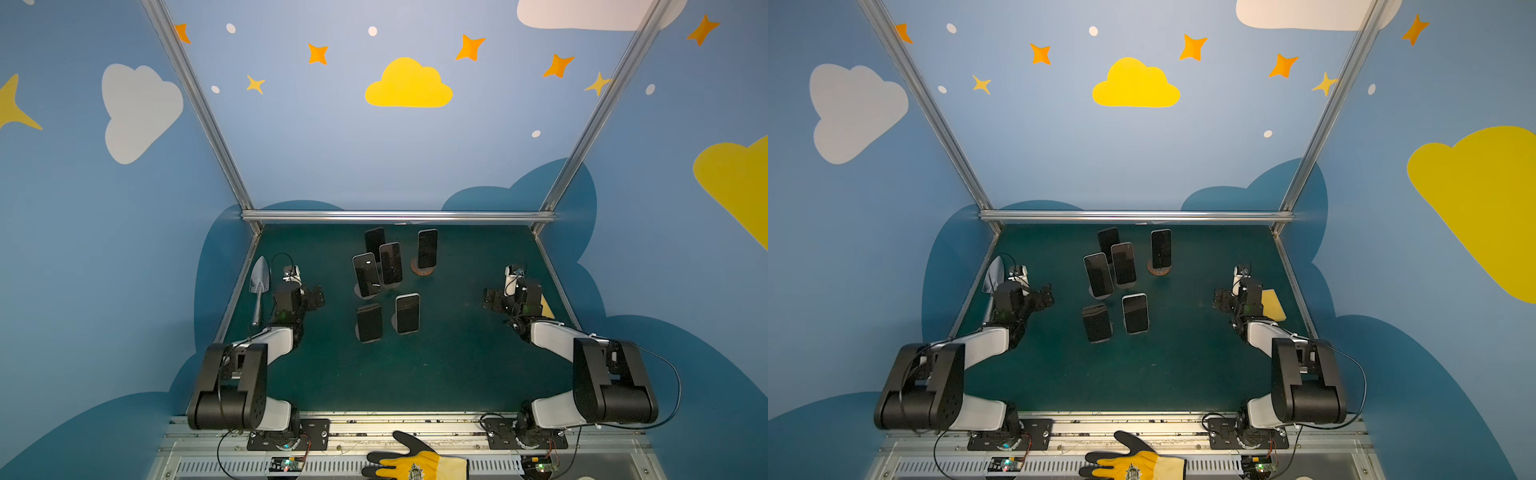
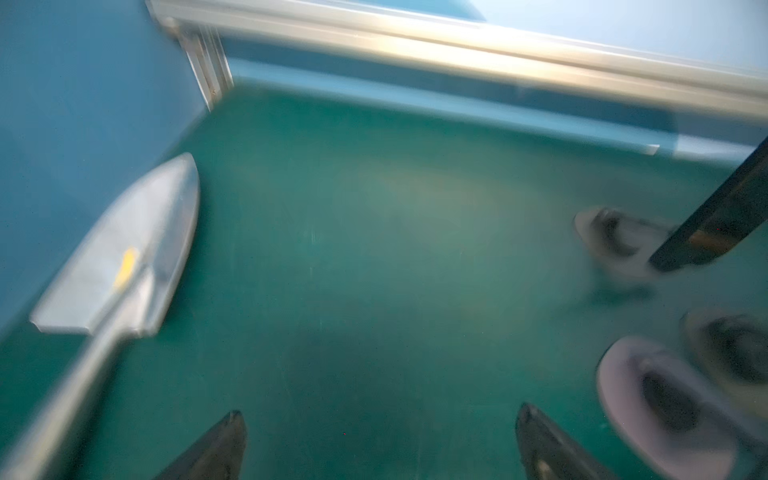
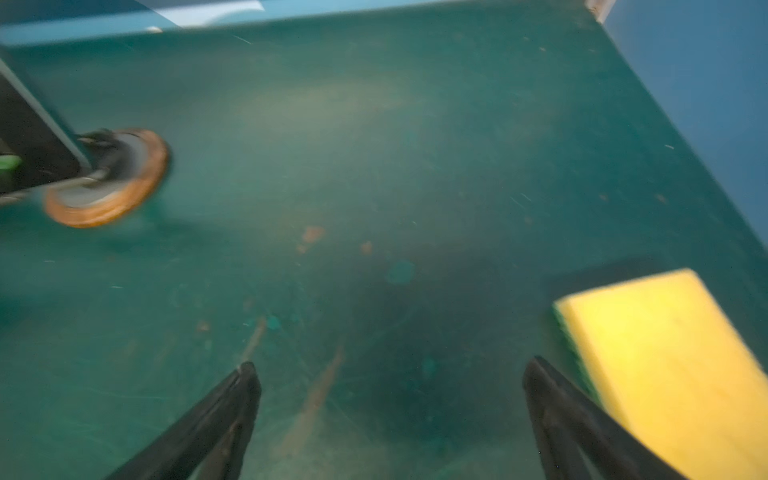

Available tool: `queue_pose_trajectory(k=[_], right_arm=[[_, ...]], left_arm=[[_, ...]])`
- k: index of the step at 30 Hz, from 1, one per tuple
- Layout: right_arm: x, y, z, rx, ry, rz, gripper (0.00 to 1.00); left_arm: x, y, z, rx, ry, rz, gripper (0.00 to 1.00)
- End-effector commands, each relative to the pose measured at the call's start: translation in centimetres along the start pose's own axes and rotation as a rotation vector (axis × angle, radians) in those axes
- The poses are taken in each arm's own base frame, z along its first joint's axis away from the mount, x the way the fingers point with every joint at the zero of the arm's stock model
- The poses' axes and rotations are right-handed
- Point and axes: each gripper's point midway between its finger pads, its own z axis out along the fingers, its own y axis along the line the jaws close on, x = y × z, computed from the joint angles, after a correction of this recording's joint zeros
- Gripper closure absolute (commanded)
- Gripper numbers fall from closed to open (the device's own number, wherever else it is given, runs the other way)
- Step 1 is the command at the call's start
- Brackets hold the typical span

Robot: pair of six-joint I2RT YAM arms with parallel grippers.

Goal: Remove the phone from the phone stand
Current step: 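Raise both arms and swing the grippers toward the phone stands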

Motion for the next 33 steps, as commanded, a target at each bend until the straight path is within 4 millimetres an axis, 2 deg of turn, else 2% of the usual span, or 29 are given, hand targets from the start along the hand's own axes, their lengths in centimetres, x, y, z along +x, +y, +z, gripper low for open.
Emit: queue_pose_trajectory(k=[1, 3, 4, 6, 7, 8, 9, 10, 11, 12, 13, 14, 15, 17, 19, 21, 24, 26, 29, 31, 33], right_arm=[[-4.3, -0.1, -2.0, 0.081, -0.026, -0.022, 0.01], [-6.5, 1.1, -3.2, 0.076, -0.014, -0.056, 0.01], [-7.8, 1.8, -4.2, 0.07, -0.007, -0.06, 0.01], [-10.6, 3.2, -6.3, 0.059, -0.029, -0.092, 0.01], [-11.8, 4.3, -7.6, 0.04, -0.05, -0.112, 0.01], [-12.9, 5.1, -8.6, 0.012, -0.075, -0.133, 0.01], [-14.3, 6.4, -10.0, -0.046, -0.12, -0.163, 0.01], [-15.6, 6.8, -11.2, -0.084, -0.174, -0.081, 0.01], [-16.6, 7.1, -11.9, -0.124, -0.224, 0.046, 0.01], [-16.9, 7.1, -12.5, -0.165, -0.252, 0.214, 0.01], [-16.4, 6.7, -12.7, -0.195, -0.246, 0.406, 0.01], [-15.4, 6.2, -12.4, -0.207, -0.222, 0.57, 0.01], [-14.9, 6.3, -12.3, -0.279, -0.21, 0.663, 0.01], [-14.4, 6.7, -11.9, -0.366, -0.206, 0.656, 0.01], [-12.7, 6.5, -11.4, -0.309, -0.094, 0.651, 0.01], [-11.9, 6.7, -11.4, -0.289, -0.026, 0.599, 0.01], [-11.3, 7.1, -11.6, -0.298, -0.004, 0.536, 0.01], [-10.8, 9.0, -11.9, -0.394, 0.069, 0.51, 0.01], [-9.9, 11.6, -12.8, -0.494, 0.174, 0.449, 0.02], [-9.2, 11.7, -13.1, -0.47, 0.177, 0.414, 0.04], [-8.6, 10.7, -13.4, -0.407, 0.166, 0.394, 0.06]], left_arm=[[-5.2, -0.4, -3.2, 0.008, -0.057, -0.002, 0.0], [-8.4, -1.0, -5.6, 0.035, -0.123, -0.014, 0.0], [-10.7, -0.6, -7.1, 0.013, -0.176, -0.075, 0.0], [-14.6, 1.4, -10.2, -0.089, -0.263, -0.251, 0.0], [-16.5, 2.8, -12.1, -0.157, -0.306, -0.402, 0.0], [-17.2, 4.2, -13.9, -0.216, -0.323, -0.531, 0.0], [-17.1, 5.6, -16.0, -0.287, -0.328, -0.695, 0.0], [-16.4, 6.8, -17.8, -0.34, -0.337, -0.875, 0.0], [-16.3, 6.9, -18.6, -0.324, -0.35, -0.932, 0.0], [-17.3, 5.8, -18.5, -0.216, -0.386, -0.888, 0.0], [-18.2, 4.7, -18.5, -0.099, -0.432, -0.861, 0.0], [-18.2, 4.3, -18.6, -0.039, -0.463, -0.886, 0.0], [-18.1, 4.0, -18.5, 0.009, -0.481, -0.915, 0.0], [-17.7, 3.5, -17.8, 0.041, -0.439, -0.92, 0.0], [-17.2, 2.8, -16.3, 0.022, -0.312, -0.902, 0.0], [-17.5, 2.4, -14.8, -0.014, -0.214, -0.882, 0.0], [-17.6, 2.6, -12.7, -0.053, -0.17, -0.929, 0.0], [-18.0, 0.7, -11.0, 0.07, -0.17, -0.908, 0.0], [-16.7, -1.8, -9.1, 0.152, -0.041, -0.928, 0.0], [-15.8, -2.8, -8.4, 0.163, 0.016, -0.881, 0.0], [-15.2, -3.5, -8.0, 0.197, 0.039, -0.85, 0.0]])
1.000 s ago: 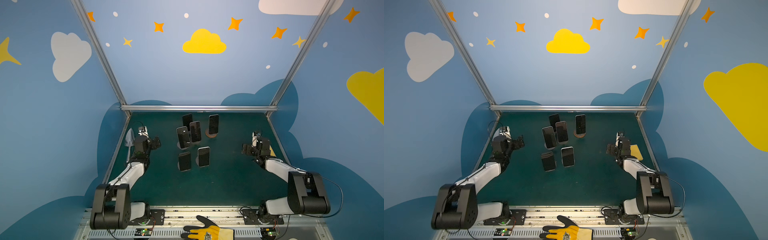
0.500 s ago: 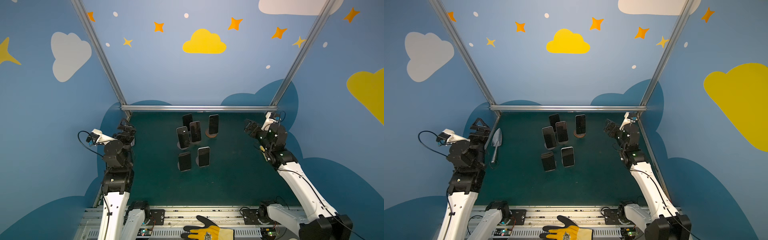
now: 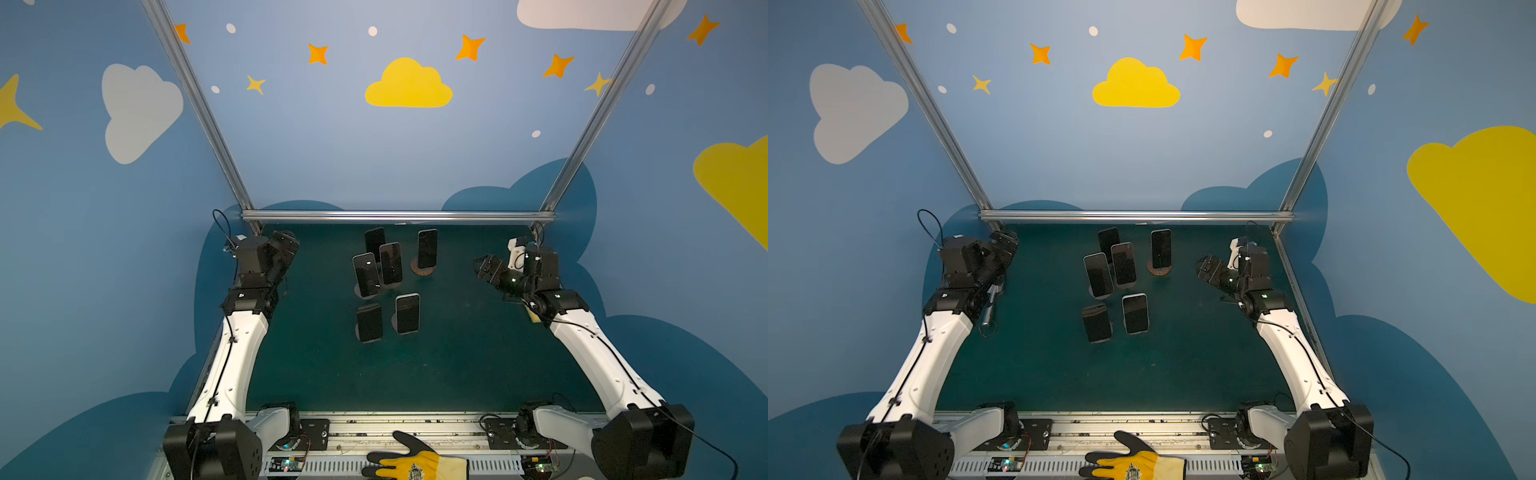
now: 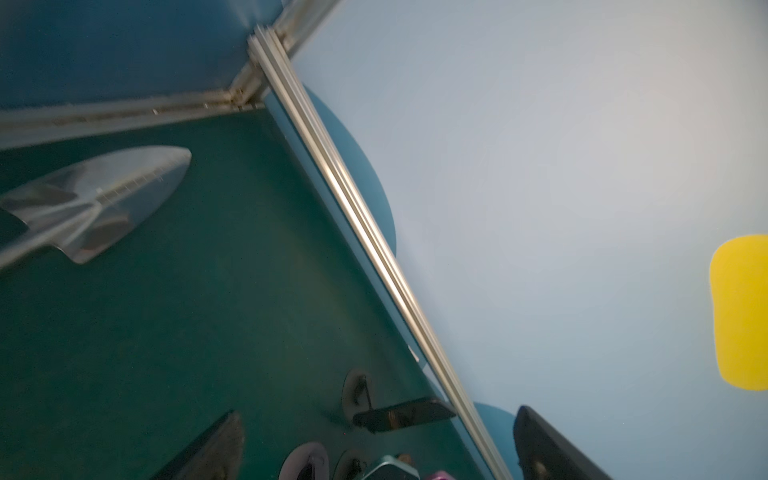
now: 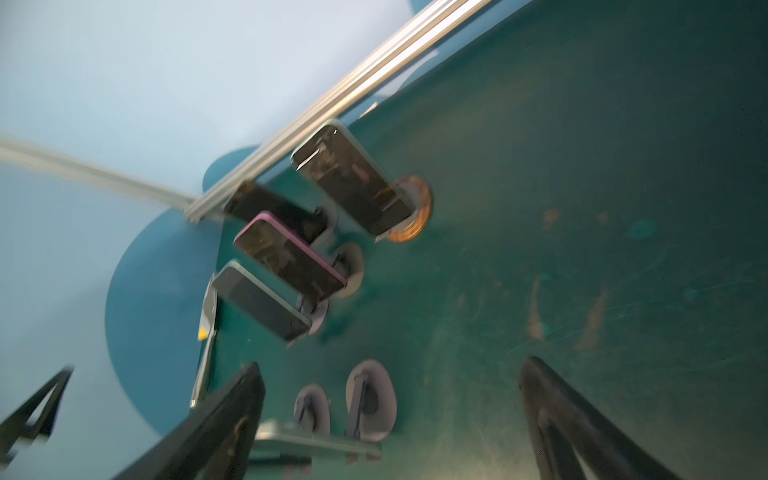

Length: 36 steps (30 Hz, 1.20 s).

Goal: Remove the phone from the phone stand
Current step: 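Raise both arms and swing the grippers toward the phone stands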

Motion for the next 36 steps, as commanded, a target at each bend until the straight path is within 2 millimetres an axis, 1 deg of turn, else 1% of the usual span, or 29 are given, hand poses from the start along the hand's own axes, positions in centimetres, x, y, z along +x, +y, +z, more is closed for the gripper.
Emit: queue_pose_trajectory(k=[1, 3, 6, 9, 12, 14, 17, 19, 20, 21, 22, 24, 26, 30, 33, 36], right_arm=[[1.7, -0.5, -1.3, 0.052, 0.041, -0.044, 0.06], [1.7, -0.8, -1.7, 0.055, 0.01, -0.008, 0.05], [1.4, -0.6, -2.1, 0.055, -0.009, 0.008, 0.06], [1.0, -0.7, -2.3, 0.1, -0.016, -0.002, 0.06], [1.2, -0.7, -2.0, 0.132, 0.003, -0.022, 0.05], [1.3, -1.3, -2.3, 0.206, 0.003, -0.04, 0.02], [1.3, -2.7, -2.8, 0.315, -0.037, -0.049, 0.01], [1.7, -3.3, -2.8, 0.32, -0.053, -0.03, 0.01], [2.1, -3.1, -2.8, 0.295, -0.05, -0.039, 0.01], [2.6, -2.4, -2.8, 0.242, -0.041, -0.064, 0.03], [2.9, -1.9, -2.8, 0.2, -0.041, -0.087, 0.09], [3.4, -1.3, -3.1, 0.137, -0.061, -0.108, 0.16], [3.6, -1.5, -3.5, 0.13, -0.08, -0.106, 0.19], [3.5, -1.1, -4.1, 0.13, -0.097, -0.139, 0.23], [3.0, -0.6, -4.7, 0.136, -0.136, -0.155, 0.25], [2.7, 0.8, -5.0, 0.111, -0.17, -0.178, 0.28]], left_arm=[[2.1, -1.8, 0.2, 0.099, 0.107, 0.053, 0.0], [3.5, -2.1, 0.7, 0.141, 0.154, 0.072, 0.0], [5.0, -1.5, 1.6, 0.155, 0.214, 0.037, 0.0], [5.9, -1.8, 2.2, 0.172, 0.261, 0.032, 0.0], [6.9, -1.9, 2.6, 0.176, 0.294, 0.04, 0.0], [7.7, -1.9, 3.0, 0.182, 0.322, 0.035, 0.0], [9.0, -2.3, 3.3, 0.198, 0.367, 0.042, 0.0], [9.5, -2.4, 3.4, 0.202, 0.389, 0.044, 0.0], [9.8, -2.5, 3.4, 0.207, 0.399, 0.043, 0.0], [10.1, -2.6, 3.4, 0.212, 0.411, 0.038, 0.0], [10.3, -2.8, 3.5, 0.219, 0.422, 0.035, 0.0], [10.8, -3.2, 3.4, 0.238, 0.443, 0.036, 0.0], [10.9, -3.3, 3.4, 0.242, 0.445, 0.053, 0.0], [11.0, -3.5, 3.4, 0.252, 0.451, 0.051, 0.0], [10.9, -3.9, 3.2, 0.266, 0.453, 0.052, 0.0], [10.7, -4.4, 2.7, 0.287, 0.443, 0.058, 0.0]])
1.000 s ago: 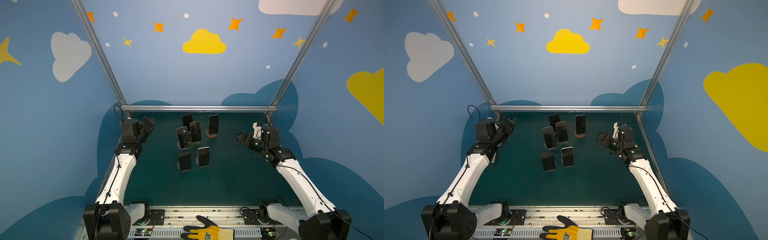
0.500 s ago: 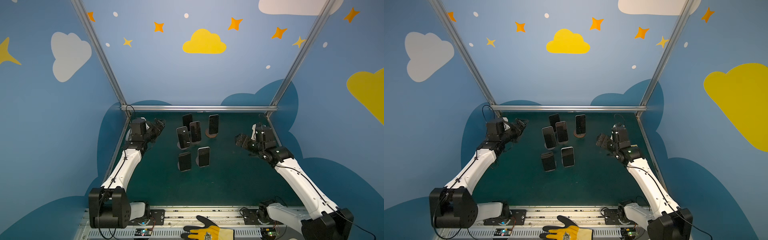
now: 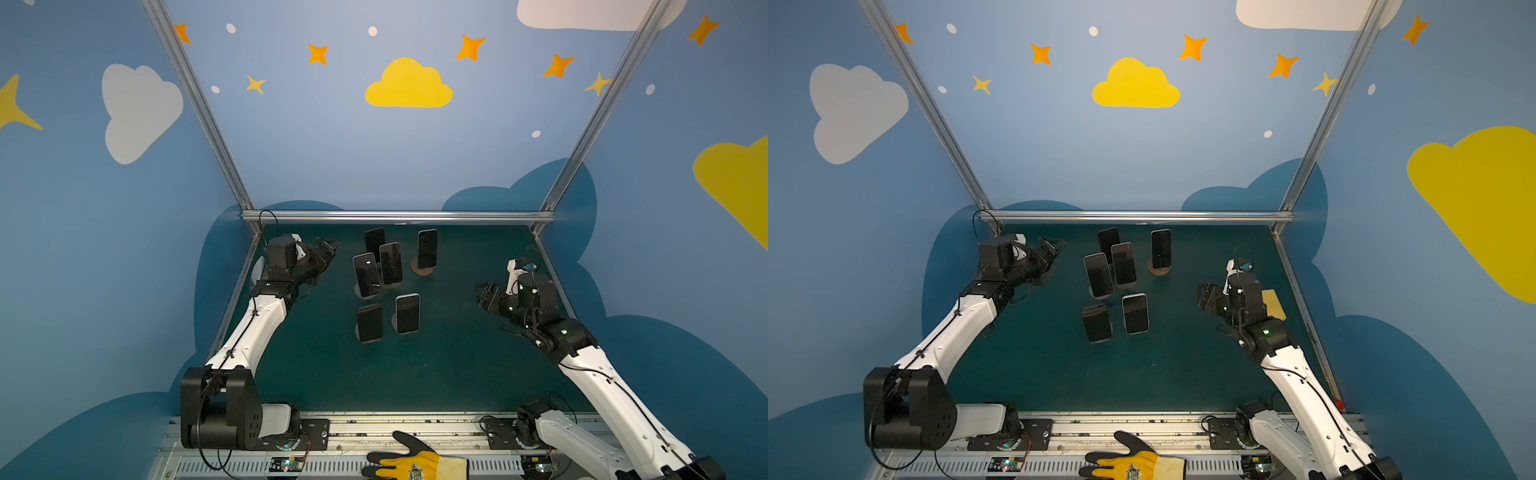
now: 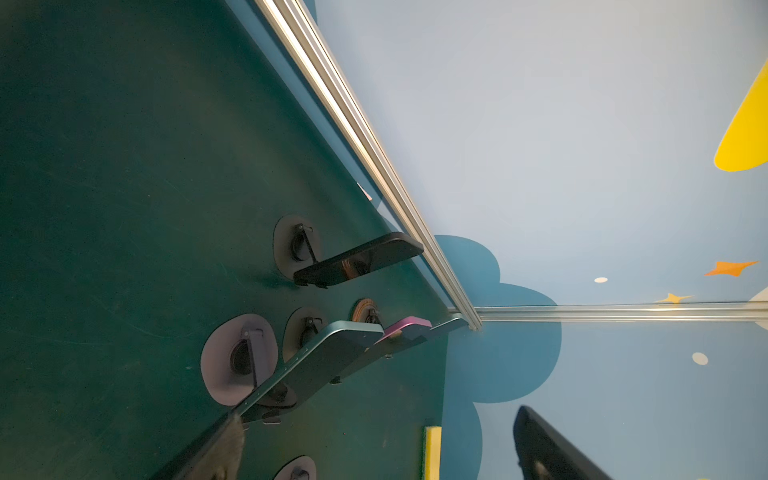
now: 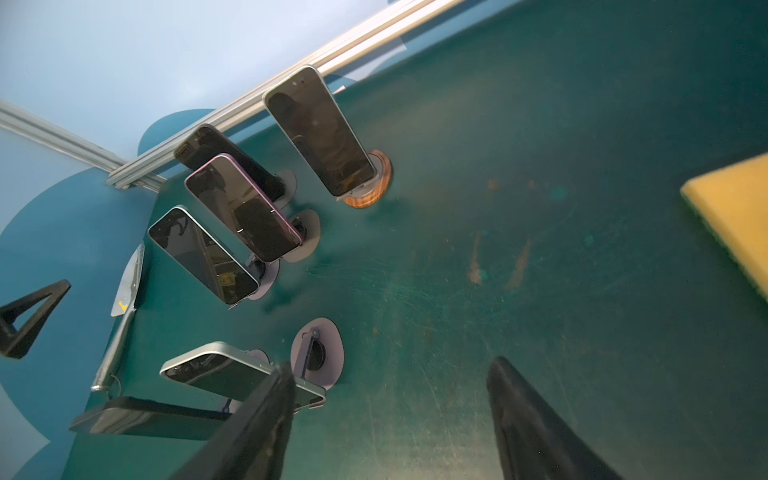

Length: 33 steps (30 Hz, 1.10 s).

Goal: Remove the phone from the phone stand
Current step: 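Raise both arms and swing the grippers toward the phone stands, then reach the right gripper to the nearest silver phone while the left arm holds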

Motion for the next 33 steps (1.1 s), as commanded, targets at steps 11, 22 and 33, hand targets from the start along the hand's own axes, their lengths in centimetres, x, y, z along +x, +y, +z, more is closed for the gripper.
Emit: queue_pose_trajectory(k=[11, 22, 33], right_arm=[[0.7, 7.5, 0.1, -0.086, -0.071, -0.267, 0.22], [1.9, 14.3, 2.9, -0.132, -0.048, -0.419, 0.18], [3.2, 18.5, 1.7, -0.16, -0.119, -0.498, 0.16]], left_arm=[[-0.8, -2.3, -1.2, 0.077, -0.046, 0.026, 0.0], [-1.1, -2.9, -1.5, 0.115, -0.024, -0.04, 0.0], [-2.6, -3.6, -2.7, 0.174, -0.069, -0.046, 0.0]])
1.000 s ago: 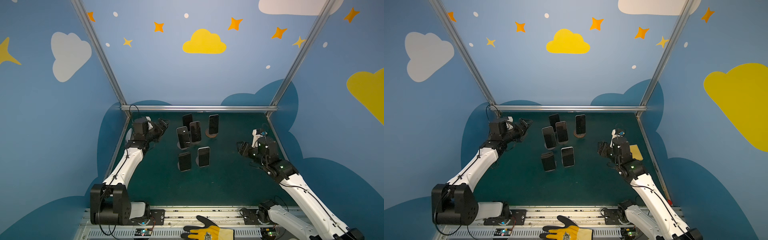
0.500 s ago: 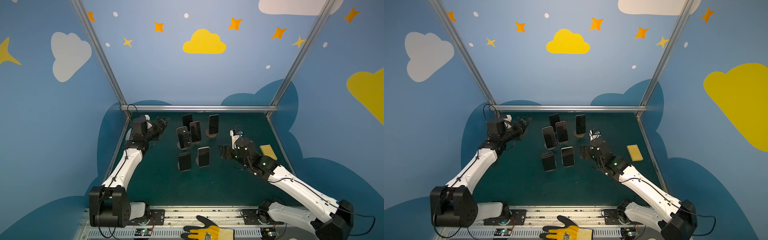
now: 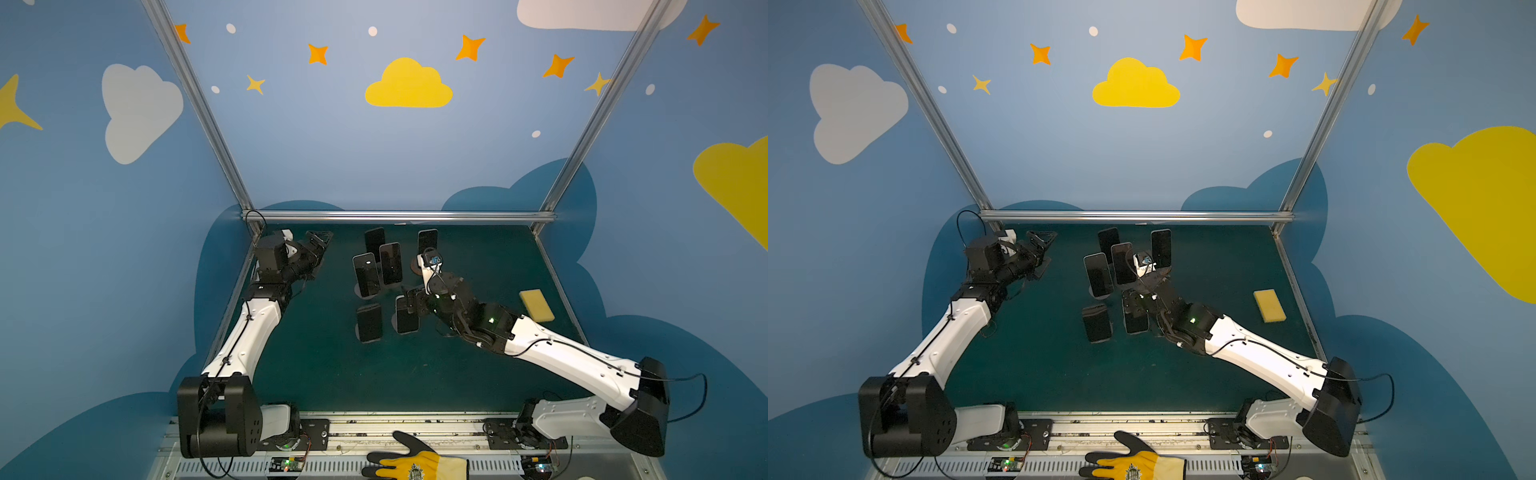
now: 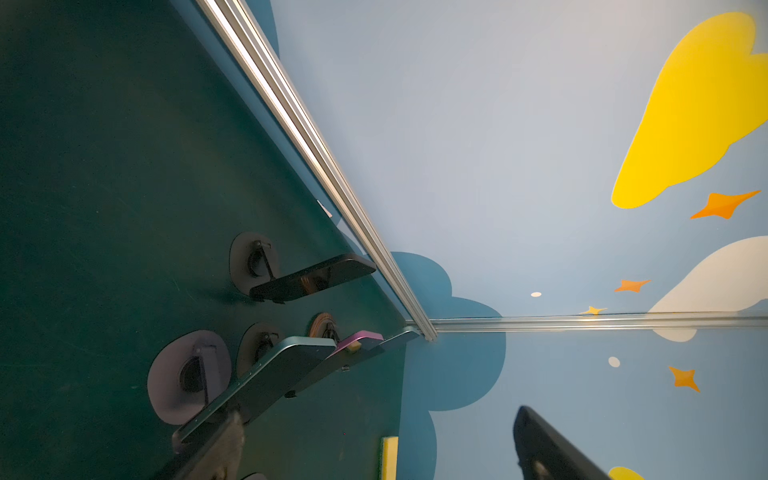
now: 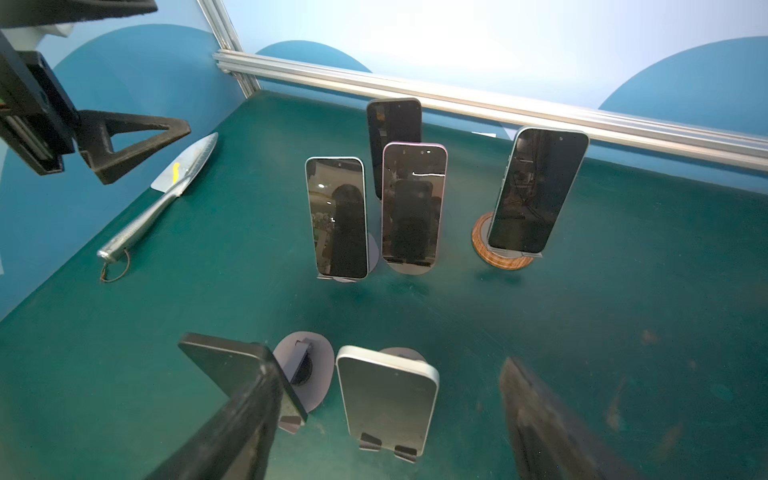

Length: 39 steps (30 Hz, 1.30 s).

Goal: Remove the phone from the phone stand
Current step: 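Reach the right gripper to the nearest silver phone while the left arm holds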

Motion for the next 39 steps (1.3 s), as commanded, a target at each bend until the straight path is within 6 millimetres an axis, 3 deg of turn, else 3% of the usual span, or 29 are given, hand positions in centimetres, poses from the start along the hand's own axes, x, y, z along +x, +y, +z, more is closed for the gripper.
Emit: queue_pose_trajectory(k=[1, 8, 17, 28, 39], right_arm=[[-0.9, -0.4, -0.5, 0.019, -0.044, 0.011, 0.16], [-2.5, -0.7, -0.7, 0.071, -0.035, -0.059, 0.1], [-2.5, -0.8, -1.2, 0.063, -0.055, 0.043, 0.1], [2.6, -0.3, 1.0, 0.047, 0.04, 0.082, 0.01], [5.0, 1.3, 4.2, 0.06, 0.06, 0.128, 0.02]], left_arm=[[-0.6, -1.7, -0.9, 0.062, -0.023, 0.027, 0.0], [-1.8, -1.5, -2.5, 0.024, -0.103, 0.082, 0.0], [-1.2, 0.8, -1.3, -0.04, -0.08, 0.016, 0.0], [-0.2, -0.4, -1.3, -0.026, -0.039, 0.058, 0.0], [0.7, -0.1, -0.4, -0.025, -0.001, 0.049, 0.0]])
